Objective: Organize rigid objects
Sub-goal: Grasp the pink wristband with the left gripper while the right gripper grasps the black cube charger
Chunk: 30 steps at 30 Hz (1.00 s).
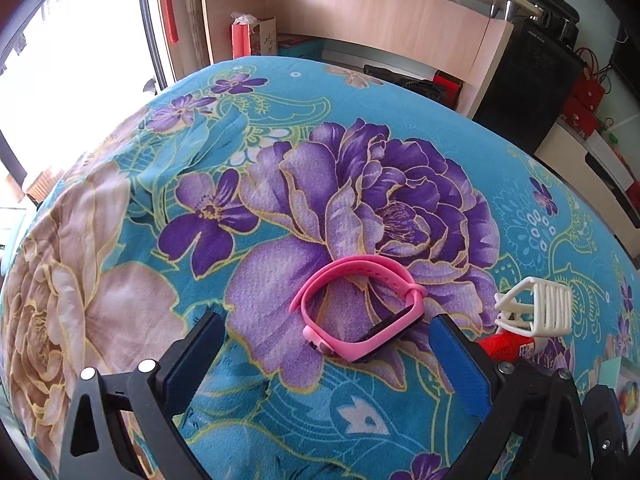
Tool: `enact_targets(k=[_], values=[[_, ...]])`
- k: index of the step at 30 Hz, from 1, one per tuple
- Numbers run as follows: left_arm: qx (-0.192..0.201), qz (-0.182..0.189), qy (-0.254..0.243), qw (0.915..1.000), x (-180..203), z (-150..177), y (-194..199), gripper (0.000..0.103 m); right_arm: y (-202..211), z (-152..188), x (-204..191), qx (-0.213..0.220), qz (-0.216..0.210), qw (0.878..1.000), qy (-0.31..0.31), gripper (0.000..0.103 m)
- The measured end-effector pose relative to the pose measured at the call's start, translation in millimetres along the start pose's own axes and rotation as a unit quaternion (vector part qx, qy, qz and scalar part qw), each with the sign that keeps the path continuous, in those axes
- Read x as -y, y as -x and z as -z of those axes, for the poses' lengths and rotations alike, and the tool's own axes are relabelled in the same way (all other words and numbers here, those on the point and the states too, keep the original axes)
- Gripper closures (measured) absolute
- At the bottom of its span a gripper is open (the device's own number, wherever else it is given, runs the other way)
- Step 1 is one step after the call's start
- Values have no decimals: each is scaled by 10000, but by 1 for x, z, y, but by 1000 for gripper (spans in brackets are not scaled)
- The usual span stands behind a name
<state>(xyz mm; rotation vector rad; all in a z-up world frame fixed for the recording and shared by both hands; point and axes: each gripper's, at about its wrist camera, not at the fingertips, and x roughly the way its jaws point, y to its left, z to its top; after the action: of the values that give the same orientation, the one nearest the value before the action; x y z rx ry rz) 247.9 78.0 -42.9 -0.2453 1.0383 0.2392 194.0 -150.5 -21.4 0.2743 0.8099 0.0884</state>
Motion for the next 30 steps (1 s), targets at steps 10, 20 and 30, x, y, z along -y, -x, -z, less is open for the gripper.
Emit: enact_targets(k=[10,20,30], values=[[199,270,-134,9993,1,-2,-2,11,-10,9,-24,-180,-236,9992,263,23],[266,481,-369,9978,8,2,5,33,-10,11,-27,-204,-296,9989,286,23],[402,330,-24,9986,-19,6,24,33,-16,16,-43,-308,-405,9975,496,23]])
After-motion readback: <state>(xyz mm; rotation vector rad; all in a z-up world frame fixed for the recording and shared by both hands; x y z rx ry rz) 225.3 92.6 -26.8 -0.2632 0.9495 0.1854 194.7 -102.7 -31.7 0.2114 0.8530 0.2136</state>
